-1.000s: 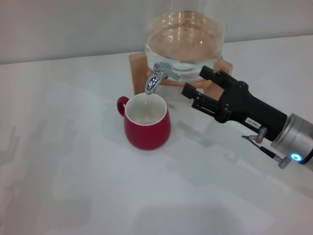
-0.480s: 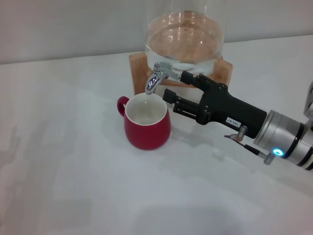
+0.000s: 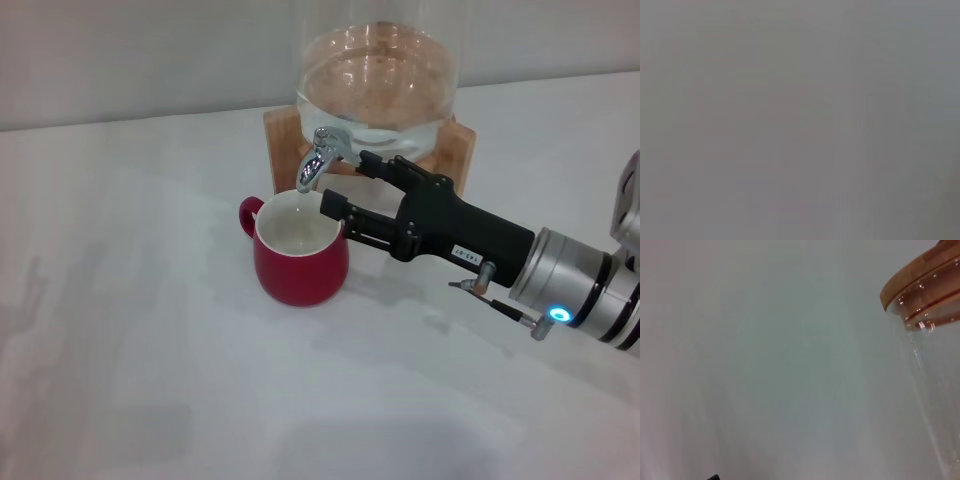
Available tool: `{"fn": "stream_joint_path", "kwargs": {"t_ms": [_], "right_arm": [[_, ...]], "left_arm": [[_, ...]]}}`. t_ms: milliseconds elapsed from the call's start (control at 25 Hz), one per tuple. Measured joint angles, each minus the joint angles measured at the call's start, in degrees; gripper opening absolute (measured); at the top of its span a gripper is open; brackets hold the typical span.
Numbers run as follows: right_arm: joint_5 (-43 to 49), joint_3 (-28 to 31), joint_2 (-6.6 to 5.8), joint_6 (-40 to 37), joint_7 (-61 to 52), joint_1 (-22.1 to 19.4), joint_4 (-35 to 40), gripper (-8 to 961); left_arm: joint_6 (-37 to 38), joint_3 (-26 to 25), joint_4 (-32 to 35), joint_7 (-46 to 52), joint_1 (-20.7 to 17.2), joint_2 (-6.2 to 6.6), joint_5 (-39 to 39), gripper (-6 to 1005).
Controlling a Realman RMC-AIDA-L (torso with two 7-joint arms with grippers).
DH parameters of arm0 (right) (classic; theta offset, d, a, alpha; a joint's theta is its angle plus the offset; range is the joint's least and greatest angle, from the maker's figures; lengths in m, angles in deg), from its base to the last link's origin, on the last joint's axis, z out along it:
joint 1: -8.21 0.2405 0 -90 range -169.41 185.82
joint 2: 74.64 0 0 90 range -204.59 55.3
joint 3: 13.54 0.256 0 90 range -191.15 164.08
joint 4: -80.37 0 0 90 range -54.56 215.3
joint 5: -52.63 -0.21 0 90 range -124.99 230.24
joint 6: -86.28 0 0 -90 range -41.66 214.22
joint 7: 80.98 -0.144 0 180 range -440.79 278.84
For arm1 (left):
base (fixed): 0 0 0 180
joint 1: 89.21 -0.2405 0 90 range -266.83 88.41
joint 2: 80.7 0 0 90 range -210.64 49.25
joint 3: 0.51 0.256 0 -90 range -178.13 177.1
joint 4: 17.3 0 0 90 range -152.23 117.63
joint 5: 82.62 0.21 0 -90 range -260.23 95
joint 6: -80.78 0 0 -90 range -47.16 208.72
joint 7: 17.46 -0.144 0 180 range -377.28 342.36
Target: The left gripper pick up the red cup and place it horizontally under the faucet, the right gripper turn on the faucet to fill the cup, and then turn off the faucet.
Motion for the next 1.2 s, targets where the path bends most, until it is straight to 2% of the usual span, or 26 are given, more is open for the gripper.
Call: {"fn": "stream_joint_path", "kwargs": {"t_ms": [1200], "right_arm": [[-0.3, -4.4, 0.15, 1.7, -0.7, -0.2, 4.1, 842]], "left_arm": [[0.0, 0.7, 0.0, -0.2, 0.1, -0.09, 0.0, 796]]}}
